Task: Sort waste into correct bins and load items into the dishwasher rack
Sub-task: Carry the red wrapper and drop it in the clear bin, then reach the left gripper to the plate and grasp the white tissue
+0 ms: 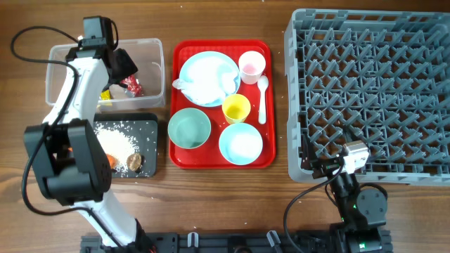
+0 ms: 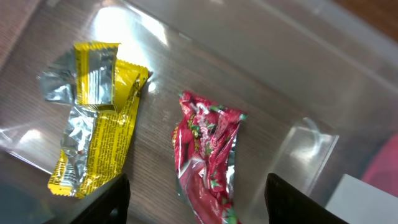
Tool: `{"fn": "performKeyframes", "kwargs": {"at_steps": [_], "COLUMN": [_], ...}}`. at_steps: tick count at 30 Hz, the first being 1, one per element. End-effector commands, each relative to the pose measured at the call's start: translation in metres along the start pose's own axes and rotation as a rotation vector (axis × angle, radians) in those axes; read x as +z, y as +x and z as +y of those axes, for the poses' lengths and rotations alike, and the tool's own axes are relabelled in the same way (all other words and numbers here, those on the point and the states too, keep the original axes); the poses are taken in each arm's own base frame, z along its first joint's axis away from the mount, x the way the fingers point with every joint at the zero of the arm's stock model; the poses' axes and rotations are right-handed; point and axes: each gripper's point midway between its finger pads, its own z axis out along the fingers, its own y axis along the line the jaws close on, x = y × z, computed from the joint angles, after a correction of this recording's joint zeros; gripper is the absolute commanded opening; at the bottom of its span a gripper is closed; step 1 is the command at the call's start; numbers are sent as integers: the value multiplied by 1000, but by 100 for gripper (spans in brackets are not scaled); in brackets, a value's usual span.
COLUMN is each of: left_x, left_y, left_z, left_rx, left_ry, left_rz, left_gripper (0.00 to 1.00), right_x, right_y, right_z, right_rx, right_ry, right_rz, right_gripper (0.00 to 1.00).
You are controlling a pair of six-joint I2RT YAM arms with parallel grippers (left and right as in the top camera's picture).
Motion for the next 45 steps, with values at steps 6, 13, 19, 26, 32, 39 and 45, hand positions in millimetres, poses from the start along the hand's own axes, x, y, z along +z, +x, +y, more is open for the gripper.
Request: {"fn": "performKeyframes", "kwargs": {"at_steps": [6,13,19,26,32,39,45], "left_x": [-116,-130,-116,-63,-31,-1,9], "left_y": [-11,54,109,153,164,179,182], "left_z": [-41,-116,-162,-196,-202,-207,-209], "left_rx": [69,272,414,500,508,512,513], "left_ry": [140,228,257,242,224,225,223], "left_rz": [-180,-113,-41,24,45,84,86], "left_gripper": [70,70,70,70,70,69,45], "right_x": [0,0,0,0,0,0,0], "right_y": [-1,-1,-1,-1,-1,-1,-1], "right_z": [-2,-2,-2,-2,-2,-2,-2], "right_rx": [-13,-13,-13,-13,-13,-13,-13], "right_ry": [9,9,9,9,9,9,9], "right_rz": [-5,-5,-4,-4,-5,-5,-5], "right_gripper": [100,100,100,100,100,100,100]}}
